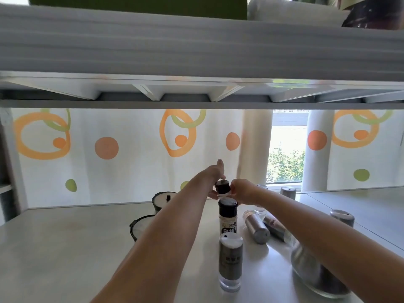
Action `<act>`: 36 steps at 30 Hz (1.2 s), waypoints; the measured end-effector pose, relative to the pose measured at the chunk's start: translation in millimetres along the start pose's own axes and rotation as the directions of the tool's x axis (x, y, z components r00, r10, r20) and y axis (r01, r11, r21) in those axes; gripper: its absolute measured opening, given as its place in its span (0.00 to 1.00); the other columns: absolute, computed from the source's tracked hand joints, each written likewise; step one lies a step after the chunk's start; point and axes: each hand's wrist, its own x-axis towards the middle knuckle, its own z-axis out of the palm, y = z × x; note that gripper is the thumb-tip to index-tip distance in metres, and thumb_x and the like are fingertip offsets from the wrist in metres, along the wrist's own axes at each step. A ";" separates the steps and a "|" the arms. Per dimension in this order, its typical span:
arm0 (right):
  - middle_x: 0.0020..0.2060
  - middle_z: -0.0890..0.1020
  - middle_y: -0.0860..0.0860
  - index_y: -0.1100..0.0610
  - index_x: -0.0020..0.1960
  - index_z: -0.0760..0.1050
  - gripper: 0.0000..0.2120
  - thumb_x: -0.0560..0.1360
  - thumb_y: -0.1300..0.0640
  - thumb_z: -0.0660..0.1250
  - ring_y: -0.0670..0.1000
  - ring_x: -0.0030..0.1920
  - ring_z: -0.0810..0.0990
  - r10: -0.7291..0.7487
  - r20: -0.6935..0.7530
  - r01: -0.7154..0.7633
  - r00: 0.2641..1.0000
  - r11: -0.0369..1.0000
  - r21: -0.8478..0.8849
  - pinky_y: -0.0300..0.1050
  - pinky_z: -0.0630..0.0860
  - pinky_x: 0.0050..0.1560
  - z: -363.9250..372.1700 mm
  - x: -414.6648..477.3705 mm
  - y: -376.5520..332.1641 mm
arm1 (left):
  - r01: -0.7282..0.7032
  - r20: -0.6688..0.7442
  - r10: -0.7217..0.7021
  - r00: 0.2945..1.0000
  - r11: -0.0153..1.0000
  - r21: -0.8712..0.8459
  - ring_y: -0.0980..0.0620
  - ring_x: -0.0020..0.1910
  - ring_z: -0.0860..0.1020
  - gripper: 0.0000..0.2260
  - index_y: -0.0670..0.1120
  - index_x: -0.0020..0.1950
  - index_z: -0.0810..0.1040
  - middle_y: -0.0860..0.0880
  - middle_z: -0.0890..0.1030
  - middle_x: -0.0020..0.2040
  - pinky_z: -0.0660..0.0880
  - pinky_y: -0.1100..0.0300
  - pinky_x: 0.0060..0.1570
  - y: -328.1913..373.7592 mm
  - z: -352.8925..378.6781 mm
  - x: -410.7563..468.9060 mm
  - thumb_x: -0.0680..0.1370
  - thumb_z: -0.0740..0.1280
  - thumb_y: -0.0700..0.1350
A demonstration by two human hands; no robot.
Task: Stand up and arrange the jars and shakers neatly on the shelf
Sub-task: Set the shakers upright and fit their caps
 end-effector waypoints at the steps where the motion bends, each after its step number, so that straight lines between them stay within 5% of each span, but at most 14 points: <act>1: 0.38 0.80 0.56 0.62 0.42 0.74 0.09 0.74 0.57 0.67 0.51 0.37 0.77 0.004 0.001 -0.004 1.000 1.000 0.026 0.46 0.79 0.47 0.9 1.1 2.9 | -0.010 0.003 0.010 1.000 1.000 0.018 0.39 0.51 0.74 0.29 0.41 0.66 0.72 0.42 0.72 0.54 0.73 0.47 0.62 1.4 0.6 0.2 0.81 0.44 0.59; 3: 0.40 0.81 0.58 0.64 0.50 0.74 0.10 0.73 0.58 0.68 0.52 0.40 0.78 0.009 0.007 -0.010 1.000 0.994 0.106 0.51 0.79 0.52 2.8 2.2 7.9 | -0.028 0.036 0.026 0.999 0.998 0.059 0.40 0.50 0.74 0.30 0.40 0.65 0.73 0.42 0.72 0.56 0.74 0.47 0.61 2.5 2.7 -0.2 0.81 0.44 0.59; 9: 0.34 0.76 0.49 0.61 0.54 0.72 0.14 0.72 0.59 0.70 0.45 0.32 0.76 0.016 0.031 -0.019 0.999 0.993 0.117 0.37 0.78 0.35 -1.3 -0.8 12.4 | -0.057 0.125 0.031 0.992 0.976 0.210 0.41 0.61 0.73 0.31 0.41 0.68 0.70 0.41 0.71 0.67 0.71 0.42 0.63 2.4 10.3 -4.1 0.80 0.44 0.62; 13: 0.50 0.82 0.58 0.63 0.67 0.68 0.27 0.71 0.60 0.72 0.52 0.43 0.82 0.028 0.095 -0.034 0.995 0.998 0.059 0.39 0.79 0.43 -19.7 -8.5 13.0 | -0.063 0.117 0.031 0.993 0.957 0.284 0.39 0.68 0.68 0.33 0.43 0.74 0.63 0.41 0.65 0.73 0.67 0.41 0.66 7.9 7.7 -12.4 0.80 0.42 0.64; 17: 0.57 0.80 0.63 0.67 0.62 0.74 0.20 0.72 0.64 0.70 0.59 0.55 0.81 0.022 0.107 -0.024 0.994 1.000 0.014 0.45 0.79 0.54 -53.2 -25.5 16.8 | -0.144 0.042 0.139 0.989 0.907 0.396 0.40 0.72 0.63 0.33 0.42 0.76 0.59 0.40 0.62 0.75 0.62 0.49 0.68 19.0 10.0 -18.1 0.80 0.41 0.63; 21: 0.54 0.82 0.64 0.68 0.59 0.76 0.17 0.71 0.64 0.70 0.52 0.39 0.82 0.108 0.168 -0.103 0.980 0.994 -0.036 0.41 0.81 0.41 -78.3 -45.9 32.5 | -0.322 -0.052 0.353 0.934 0.896 0.306 0.40 0.71 0.66 0.32 0.35 0.72 0.64 0.39 0.68 0.71 0.61 0.51 0.71 27.3 18.9 -15.2 0.82 0.45 0.59; 27: 0.44 0.82 0.54 0.64 0.57 0.78 0.18 0.71 0.56 0.72 0.46 0.38 0.80 0.230 0.228 -0.185 0.946 0.962 -0.201 0.36 0.77 0.38 -88.3 -73.0 53.3 | -0.503 0.010 0.515 0.857 0.833 0.232 0.40 0.62 0.74 0.32 0.33 0.64 0.72 0.36 0.76 0.61 0.68 0.51 0.67 40.2 50.1 -29.2 0.82 0.45 0.59; 30: 0.48 0.84 0.56 0.64 0.56 0.79 0.18 0.72 0.54 0.71 0.45 0.37 0.80 0.263 0.269 -0.199 0.926 0.950 -0.242 0.35 0.76 0.38 -85.8 -81.0 57.9 | -0.500 0.171 0.474 0.864 0.848 0.176 0.43 0.52 0.76 0.32 0.33 0.60 0.74 0.36 0.78 0.53 0.73 0.53 0.58 40.1 65.1 -36.9 0.81 0.44 0.59; 36: 0.42 0.80 0.53 0.64 0.55 0.79 0.24 0.70 0.46 0.72 0.49 0.42 0.79 0.296 0.259 -0.210 0.919 0.926 -0.313 0.34 0.75 0.36 -70.8 -83.3 64.0 | -0.332 0.415 0.139 0.899 0.835 0.439 0.37 0.65 0.74 0.34 0.34 0.67 0.69 0.33 0.73 0.65 0.70 0.49 0.64 32.4 86.7 -42.2 0.81 0.42 0.61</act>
